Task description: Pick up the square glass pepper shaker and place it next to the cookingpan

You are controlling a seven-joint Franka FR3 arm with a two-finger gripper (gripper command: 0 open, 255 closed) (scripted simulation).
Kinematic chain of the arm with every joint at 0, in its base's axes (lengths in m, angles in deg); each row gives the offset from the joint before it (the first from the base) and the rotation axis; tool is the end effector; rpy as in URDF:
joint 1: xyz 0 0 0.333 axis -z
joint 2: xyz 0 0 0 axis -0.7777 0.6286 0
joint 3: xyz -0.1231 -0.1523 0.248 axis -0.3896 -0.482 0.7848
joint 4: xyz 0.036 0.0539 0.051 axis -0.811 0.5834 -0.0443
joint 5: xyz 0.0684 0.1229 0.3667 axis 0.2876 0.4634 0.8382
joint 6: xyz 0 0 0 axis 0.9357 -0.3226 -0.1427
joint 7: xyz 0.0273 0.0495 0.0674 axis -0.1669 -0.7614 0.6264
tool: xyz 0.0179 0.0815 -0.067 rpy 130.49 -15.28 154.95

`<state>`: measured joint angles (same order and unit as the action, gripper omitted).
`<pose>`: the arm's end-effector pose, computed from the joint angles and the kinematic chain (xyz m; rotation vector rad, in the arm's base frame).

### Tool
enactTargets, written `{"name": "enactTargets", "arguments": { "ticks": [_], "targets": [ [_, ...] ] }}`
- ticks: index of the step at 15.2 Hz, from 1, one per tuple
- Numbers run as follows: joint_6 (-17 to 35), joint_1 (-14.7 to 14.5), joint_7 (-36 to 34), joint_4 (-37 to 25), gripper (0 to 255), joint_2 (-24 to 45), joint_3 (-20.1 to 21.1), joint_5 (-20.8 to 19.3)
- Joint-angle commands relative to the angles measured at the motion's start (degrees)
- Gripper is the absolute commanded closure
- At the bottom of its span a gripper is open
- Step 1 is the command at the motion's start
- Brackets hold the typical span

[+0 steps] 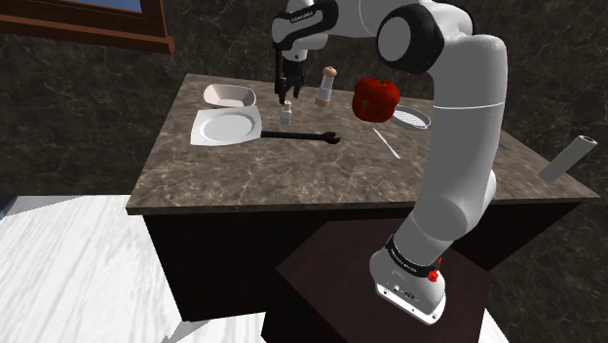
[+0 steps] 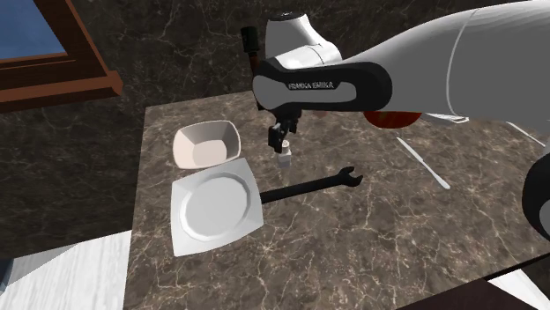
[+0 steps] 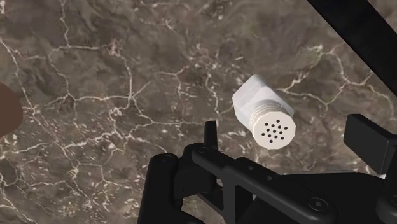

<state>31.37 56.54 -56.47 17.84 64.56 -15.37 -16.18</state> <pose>0.6590 -0.1754 0.3866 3.1116 0.1946 -0.0294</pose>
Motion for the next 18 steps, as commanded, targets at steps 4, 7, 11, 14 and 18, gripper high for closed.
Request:
{"name": "enactTargets", "arguments": {
  "ticks": [4, 7, 11, 14, 18],
  "targets": [
    [2.80, 0.11, 0.16, 1.37, 0, 1.43, 0.15, 0.30],
    [2.80, 0.11, 0.16, 1.35, 0, 1.44, 0.15, 0.30],
    [2.78, 0.11, 0.16, 1.34, 0, 1.44, 0.15, 0.30],
    [2.78, 0.11, 0.16, 1.34, 255, 1.44, 0.15, 0.30],
    [2.79, 0.11, 0.16, 1.35, 255, 1.44, 0.15, 0.30]
  ]
}}
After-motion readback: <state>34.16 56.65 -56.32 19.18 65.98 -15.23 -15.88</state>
